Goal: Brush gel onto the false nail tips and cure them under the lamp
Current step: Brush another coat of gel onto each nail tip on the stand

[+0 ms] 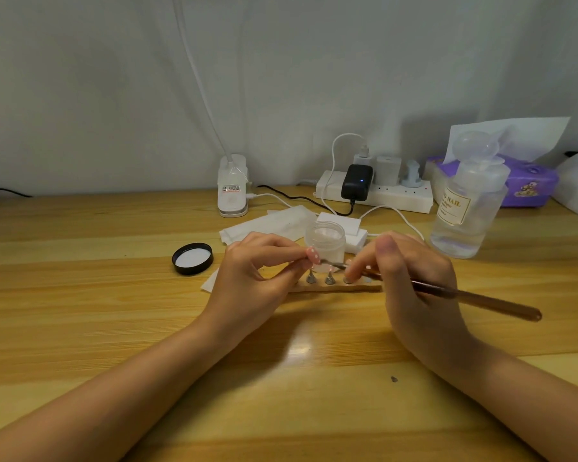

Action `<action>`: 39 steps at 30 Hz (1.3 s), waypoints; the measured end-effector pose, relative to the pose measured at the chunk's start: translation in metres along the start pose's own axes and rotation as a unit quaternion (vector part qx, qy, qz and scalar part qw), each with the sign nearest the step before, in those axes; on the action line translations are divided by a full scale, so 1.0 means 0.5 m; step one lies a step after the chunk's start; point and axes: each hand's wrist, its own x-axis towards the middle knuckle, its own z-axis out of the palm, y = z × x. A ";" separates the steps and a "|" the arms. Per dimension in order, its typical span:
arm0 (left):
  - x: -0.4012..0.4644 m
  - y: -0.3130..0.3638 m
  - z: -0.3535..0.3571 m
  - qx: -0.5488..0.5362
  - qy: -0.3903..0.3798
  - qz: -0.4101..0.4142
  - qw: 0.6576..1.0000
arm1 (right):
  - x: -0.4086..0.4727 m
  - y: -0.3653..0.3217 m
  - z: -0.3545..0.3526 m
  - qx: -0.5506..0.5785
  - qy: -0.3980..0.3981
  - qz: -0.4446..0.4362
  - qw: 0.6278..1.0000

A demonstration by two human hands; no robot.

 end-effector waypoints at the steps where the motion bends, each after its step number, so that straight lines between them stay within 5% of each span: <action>1: 0.000 -0.001 0.000 0.000 0.000 0.001 1.000 | 0.001 -0.001 0.003 -0.001 -0.008 -0.004 1.000; 39: -0.002 -0.011 -0.002 -0.040 0.006 -0.028 0.999 | -0.006 -0.017 0.006 0.074 -0.008 0.116 0.990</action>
